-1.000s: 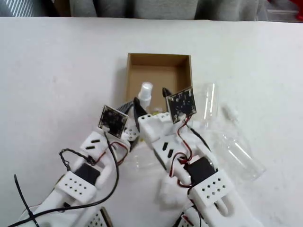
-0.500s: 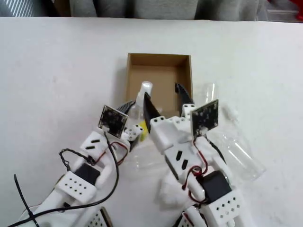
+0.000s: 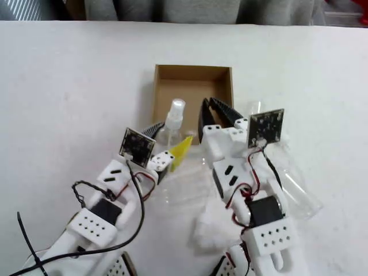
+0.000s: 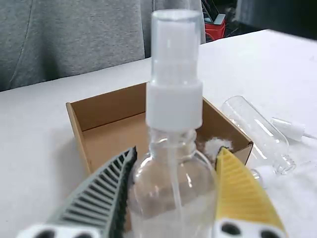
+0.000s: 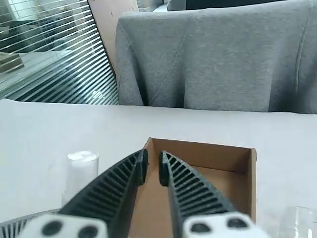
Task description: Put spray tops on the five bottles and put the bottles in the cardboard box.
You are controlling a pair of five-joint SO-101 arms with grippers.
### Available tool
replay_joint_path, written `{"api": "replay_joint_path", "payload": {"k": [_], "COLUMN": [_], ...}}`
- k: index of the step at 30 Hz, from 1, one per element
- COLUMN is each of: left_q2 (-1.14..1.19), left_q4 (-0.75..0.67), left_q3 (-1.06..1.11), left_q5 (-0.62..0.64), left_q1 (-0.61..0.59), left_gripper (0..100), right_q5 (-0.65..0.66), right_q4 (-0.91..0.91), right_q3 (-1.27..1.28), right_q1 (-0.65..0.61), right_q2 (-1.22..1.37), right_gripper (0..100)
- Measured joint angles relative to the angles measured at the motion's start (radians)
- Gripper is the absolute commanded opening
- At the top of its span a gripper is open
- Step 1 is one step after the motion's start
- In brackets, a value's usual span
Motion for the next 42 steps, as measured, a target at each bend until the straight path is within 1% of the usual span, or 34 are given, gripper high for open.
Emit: {"api": "replay_joint_path", "payload": {"k": [6, 10, 17, 29, 32, 36, 39, 42], "left_q2": [0.0, 0.0, 0.0, 0.0, 0.0, 0.0, 0.0, 0.0], "left_q4": [0.0, 0.0, 0.0, 0.0, 0.0, 0.0, 0.0, 0.0], "left_q3": [0.0, 0.0, 0.0, 0.0, 0.0, 0.0, 0.0, 0.003], "left_q5": [0.0, 0.0, 0.0, 0.0, 0.0, 0.0, 0.0, 0.0], "left_q1": [0.0, 0.0, 0.0, -0.003, -0.003, -0.003, -0.003, -0.003], "left_gripper": [20, 20, 20, 20, 20, 20, 20, 20], "right_q5": [0.0, 0.0, 0.0, 0.0, 0.0, 0.0, 0.014, 0.035], "right_q4": [-0.137, -0.181, -0.187, -0.163, -0.163, -0.163, -0.143, -0.048], "right_q3": [0.0, 0.002, 0.002, 0.002, -0.003, -0.083, -0.184, -0.318], "right_q1": [0.0, -0.003, -0.103, -0.123, -0.094, 0.031, 0.037, 0.011], "right_q2": [0.166, 0.229, 0.244, 0.244, 0.244, 0.244, 0.279, 0.377], "right_gripper": [1.5, 1.5, 1.5, 1.6, 1.6, 1.6, 1.6, 1.6]}}
